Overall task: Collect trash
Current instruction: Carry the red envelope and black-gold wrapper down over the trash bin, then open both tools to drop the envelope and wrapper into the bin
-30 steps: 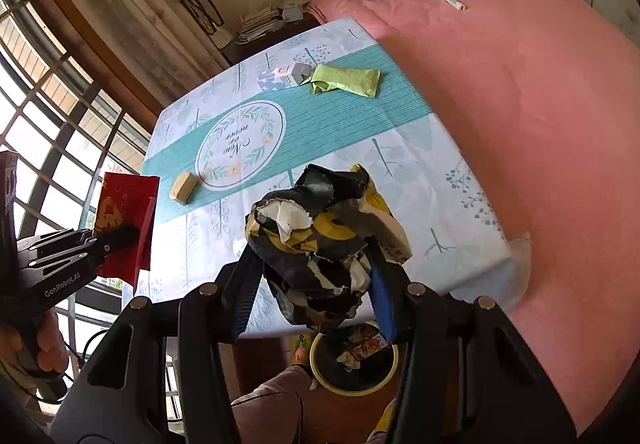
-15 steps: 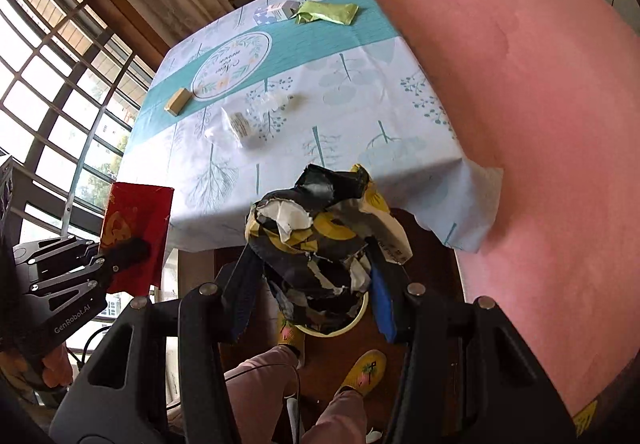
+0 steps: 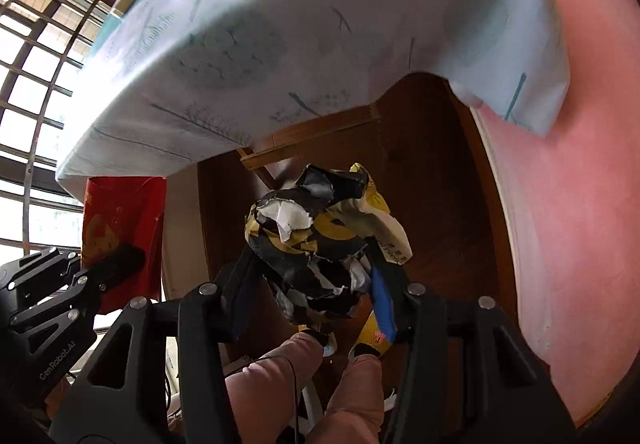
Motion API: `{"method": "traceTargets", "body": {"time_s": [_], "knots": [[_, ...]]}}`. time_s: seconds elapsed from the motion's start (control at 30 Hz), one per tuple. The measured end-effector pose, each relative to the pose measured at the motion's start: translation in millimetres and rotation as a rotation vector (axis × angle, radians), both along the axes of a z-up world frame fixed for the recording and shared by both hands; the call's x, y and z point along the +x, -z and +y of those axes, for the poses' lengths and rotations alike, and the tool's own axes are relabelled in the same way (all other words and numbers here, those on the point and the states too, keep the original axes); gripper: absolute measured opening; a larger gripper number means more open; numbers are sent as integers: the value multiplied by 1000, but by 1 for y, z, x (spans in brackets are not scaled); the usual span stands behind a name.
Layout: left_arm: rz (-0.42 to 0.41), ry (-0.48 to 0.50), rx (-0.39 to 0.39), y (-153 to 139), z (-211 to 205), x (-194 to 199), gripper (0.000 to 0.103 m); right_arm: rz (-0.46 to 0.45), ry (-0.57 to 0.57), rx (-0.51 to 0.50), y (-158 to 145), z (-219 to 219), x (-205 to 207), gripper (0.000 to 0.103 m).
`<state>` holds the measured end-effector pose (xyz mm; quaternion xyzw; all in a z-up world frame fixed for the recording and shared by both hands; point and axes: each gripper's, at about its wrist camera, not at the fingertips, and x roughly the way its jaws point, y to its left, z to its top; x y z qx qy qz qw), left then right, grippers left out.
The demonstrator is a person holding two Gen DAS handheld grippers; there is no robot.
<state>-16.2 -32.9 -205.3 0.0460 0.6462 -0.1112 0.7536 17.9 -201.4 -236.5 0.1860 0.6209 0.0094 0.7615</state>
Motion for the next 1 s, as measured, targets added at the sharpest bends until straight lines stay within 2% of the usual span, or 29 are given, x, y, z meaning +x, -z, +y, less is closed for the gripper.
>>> {"method": "traceTargets", "body": {"time_s": [0.17,0.37,0.47,0.5,0.53,0.57,0.63,0.7,0.83,1.0], "knots": [[45,-34,-31,76,15,7,10,80,82,48,85,6,6,46],[71,-27,-40,152,23,17,12,127,78,37,167,24,21,47],[84,-25,-20,178,24,20,23,151,63,20,198,34,29,49],[89,-20,-16,185,24,21,30,160,63,21,208,35,30,50],[92,-18,-12,191,24,21,40,173,66,28,216,36,31,54],[93,-21,-17,195,25,22,44,185,69,36,224,35,33,55],[109,-27,-21,203,28,23,65,192,73,49,234,36,34,62],[117,-34,-17,207,30,23,72,183,61,48,239,38,34,68],[100,-31,1,205,31,22,75,176,45,25,242,46,35,70],[49,-44,27,180,38,24,78,159,45,5,226,48,33,70]]}}
